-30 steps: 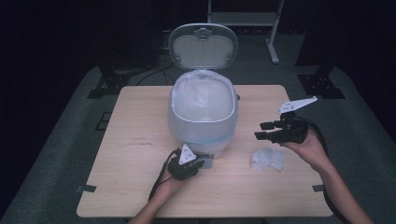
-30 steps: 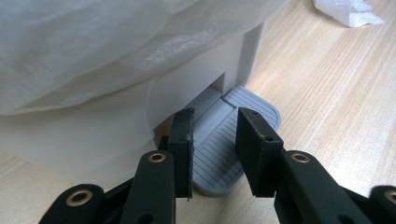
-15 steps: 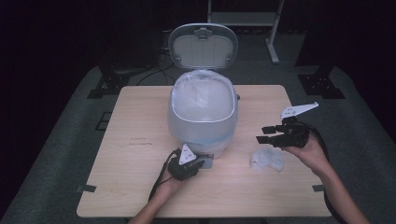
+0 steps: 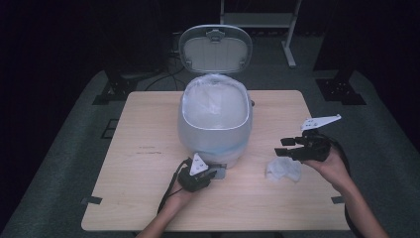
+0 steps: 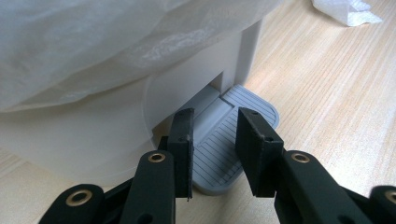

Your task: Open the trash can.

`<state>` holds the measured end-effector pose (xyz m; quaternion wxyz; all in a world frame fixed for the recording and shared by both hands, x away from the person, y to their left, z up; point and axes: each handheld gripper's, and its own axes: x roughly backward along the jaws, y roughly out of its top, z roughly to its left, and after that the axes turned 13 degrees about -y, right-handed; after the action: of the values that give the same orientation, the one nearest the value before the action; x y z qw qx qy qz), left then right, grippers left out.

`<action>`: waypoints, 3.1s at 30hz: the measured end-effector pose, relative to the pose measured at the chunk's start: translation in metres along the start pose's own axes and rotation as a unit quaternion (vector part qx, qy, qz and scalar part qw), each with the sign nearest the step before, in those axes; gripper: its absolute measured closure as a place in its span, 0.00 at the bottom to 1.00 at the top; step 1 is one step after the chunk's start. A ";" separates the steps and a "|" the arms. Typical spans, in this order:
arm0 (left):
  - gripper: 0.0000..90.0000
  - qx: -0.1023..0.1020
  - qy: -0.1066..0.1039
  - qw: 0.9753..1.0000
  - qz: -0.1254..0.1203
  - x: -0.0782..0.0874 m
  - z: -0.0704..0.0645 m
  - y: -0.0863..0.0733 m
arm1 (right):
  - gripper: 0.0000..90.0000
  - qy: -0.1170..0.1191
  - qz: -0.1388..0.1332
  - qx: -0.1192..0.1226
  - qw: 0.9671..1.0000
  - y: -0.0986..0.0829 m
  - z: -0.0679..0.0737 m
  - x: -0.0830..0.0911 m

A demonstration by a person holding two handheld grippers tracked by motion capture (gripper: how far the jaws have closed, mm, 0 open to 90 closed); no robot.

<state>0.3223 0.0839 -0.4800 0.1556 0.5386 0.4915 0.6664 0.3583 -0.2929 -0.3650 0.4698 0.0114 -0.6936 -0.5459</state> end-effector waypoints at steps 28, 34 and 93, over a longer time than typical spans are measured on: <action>0.75 -0.003 0.001 1.000 0.002 0.000 -0.001 0.000 | 0.48 -0.014 0.032 -0.003 0.999 -0.049 -0.002 -0.023; 0.75 -0.007 0.001 1.000 0.004 0.001 0.000 0.000 | 0.48 -0.016 0.037 -0.001 0.999 -0.055 -0.002 -0.031; 0.75 -0.005 0.000 1.000 0.002 0.000 -0.001 -0.001 | 0.88 -0.079 0.085 0.050 0.992 -0.079 0.008 -0.065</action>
<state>0.3214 0.0842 -0.4801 0.1572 0.5386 0.4875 0.6690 0.3496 -0.2842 -0.4668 0.4573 -0.0673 -0.7536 -0.4675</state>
